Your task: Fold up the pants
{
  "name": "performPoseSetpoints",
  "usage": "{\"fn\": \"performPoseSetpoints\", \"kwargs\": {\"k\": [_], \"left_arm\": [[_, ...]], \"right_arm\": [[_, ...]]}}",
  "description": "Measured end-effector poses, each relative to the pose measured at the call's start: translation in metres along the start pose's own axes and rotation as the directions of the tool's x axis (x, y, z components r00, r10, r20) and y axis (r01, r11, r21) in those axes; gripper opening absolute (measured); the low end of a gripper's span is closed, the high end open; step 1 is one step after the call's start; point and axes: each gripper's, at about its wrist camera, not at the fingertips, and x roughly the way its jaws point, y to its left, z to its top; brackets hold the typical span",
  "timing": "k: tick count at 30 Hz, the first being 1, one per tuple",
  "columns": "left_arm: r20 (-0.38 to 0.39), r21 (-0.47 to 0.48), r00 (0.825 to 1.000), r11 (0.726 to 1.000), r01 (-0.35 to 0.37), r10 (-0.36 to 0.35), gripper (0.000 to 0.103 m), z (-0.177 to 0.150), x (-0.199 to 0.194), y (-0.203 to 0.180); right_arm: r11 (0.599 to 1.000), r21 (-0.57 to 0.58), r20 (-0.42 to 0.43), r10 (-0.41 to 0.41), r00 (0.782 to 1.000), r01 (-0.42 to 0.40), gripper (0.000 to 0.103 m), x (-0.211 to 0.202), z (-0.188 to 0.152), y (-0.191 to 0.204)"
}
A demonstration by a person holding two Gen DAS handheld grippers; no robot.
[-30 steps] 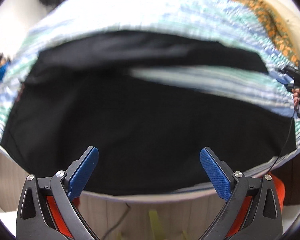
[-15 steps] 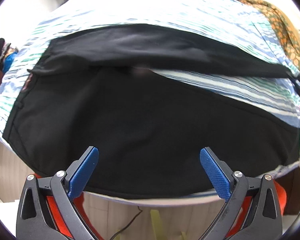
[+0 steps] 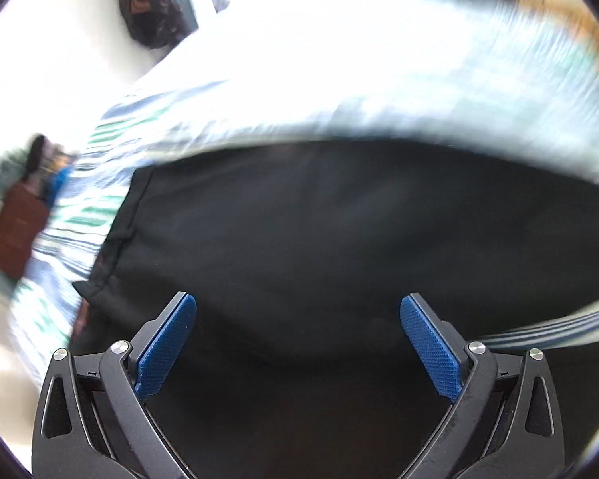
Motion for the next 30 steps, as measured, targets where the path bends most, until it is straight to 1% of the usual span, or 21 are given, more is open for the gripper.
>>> {"fn": "performPoseSetpoints", "kwargs": {"k": [1,2,3,6,7,9,11,13,14,15,17,18,20,22,23,24,25,26,27,28,30], "left_arm": [[0.004,0.007,0.999,0.999,0.037,-0.037,0.103,-0.007,0.018,0.002],[0.057,-0.006,0.996,0.998,0.065,-0.065,0.103,-0.011,0.021,0.006],[0.070,-0.003,0.995,0.997,0.075,-0.074,0.103,-0.011,0.019,0.008],[0.050,-0.037,0.996,0.997,0.071,-0.069,0.102,-0.007,-0.006,0.011],[0.054,-0.047,0.993,0.993,0.104,-0.101,0.102,-0.011,-0.019,0.010],[0.070,-0.034,0.977,0.978,0.204,-0.201,0.102,-0.028,-0.045,-0.001],[0.058,0.023,0.956,0.957,0.288,-0.289,0.102,-0.061,-0.063,-0.020],[-0.017,0.127,0.955,0.946,0.297,-0.297,0.103,-0.101,-0.060,-0.048],[0.009,0.174,0.963,0.949,0.263,-0.269,0.102,-0.121,-0.058,-0.059],[0.079,0.175,0.966,0.958,0.228,-0.245,0.102,-0.131,-0.063,-0.060],[0.030,0.127,0.969,0.963,0.239,-0.244,0.102,-0.123,-0.071,-0.058],[0.014,0.097,0.962,0.958,0.271,-0.274,0.102,-0.116,-0.078,-0.055],[0.070,0.080,0.932,0.934,0.349,-0.354,0.102,-0.109,-0.103,-0.054],[0.097,0.148,0.916,0.915,0.374,-0.390,0.102,-0.112,-0.117,-0.067],[0.070,0.202,0.919,0.908,0.367,-0.388,0.102,-0.119,-0.113,-0.080],[0.024,0.241,0.931,0.906,0.348,-0.364,0.102,-0.127,-0.098,-0.089],[-0.032,0.265,0.941,0.905,0.334,-0.338,0.103,-0.134,-0.079,-0.097],[-0.006,0.259,0.943,0.910,0.323,-0.333,0.103,-0.140,-0.072,-0.098],[0.019,0.257,0.946,0.916,0.308,-0.324,0.103,-0.140,-0.077,-0.098],[0.006,0.269,0.949,0.914,0.303,-0.317,0.102,-0.134,-0.082,-0.099],[0.020,0.299,0.936,0.896,0.330,-0.351,0.102,-0.108,-0.097,-0.096]], "right_arm": [[0.998,-0.040,-0.008,0.041,0.999,-0.041,0.049,-0.001,-0.002,0.023],[0.995,-0.075,-0.021,0.071,0.997,-0.073,0.051,-0.003,-0.007,0.042],[0.990,-0.103,-0.032,0.098,0.995,-0.101,0.054,-0.006,-0.013,0.060],[0.974,-0.144,-0.060,0.167,0.984,-0.174,0.055,-0.016,-0.049,0.099],[0.969,-0.151,-0.072,0.188,0.980,-0.197,0.055,-0.022,-0.066,0.108],[0.961,-0.173,-0.092,0.202,0.975,-0.216,0.056,-0.033,-0.102,0.121],[0.958,-0.197,-0.115,0.191,0.975,-0.210,0.057,-0.039,-0.143,0.127],[0.962,-0.201,-0.167,0.153,0.974,-0.186,0.066,-0.033,-0.183,0.124],[0.967,-0.203,-0.213,0.113,0.971,-0.157,0.068,-0.023,-0.205,0.118],[0.969,-0.211,-0.242,0.078,0.967,-0.131,0.069,-0.016,-0.222,0.112],[0.967,-0.224,-0.166,0.084,0.983,-0.120,0.069,-0.028,-0.226,0.107],[0.969,-0.224,-0.160,0.069,0.985,-0.104,0.069,-0.037,-0.223,0.106],[0.971,-0.222,-0.084,0.072,0.994,-0.089,0.069,-0.061,-0.215,0.100],[0.977,-0.211,0.009,0.040,0.999,-0.037,0.072,-0.082,-0.211,0.085],[0.981,-0.193,0.024,0.014,1.000,-0.010,0.075,-0.083,-0.212,0.074],[0.986,-0.164,0.008,-0.017,1.000,0.018,0.084,-0.077,-0.215,0.061],[0.990,-0.130,-0.041,-0.055,0.998,0.050,0.088,-0.062,-0.220,0.045],[0.992,-0.102,-0.122,-0.086,0.989,0.074,0.088,-0.041,-0.229,0.028],[0.995,-0.090,-0.143,-0.059,0.988,0.046,0.089,-0.030,-0.239,0.017],[0.995,-0.097,-0.067,-0.038,0.997,0.031,0.090,-0.037,-0.241,0.016],[0.993,-0.111,-0.060,-0.052,0.997,0.045,0.091,-0.038,-0.244,0.020]]}}
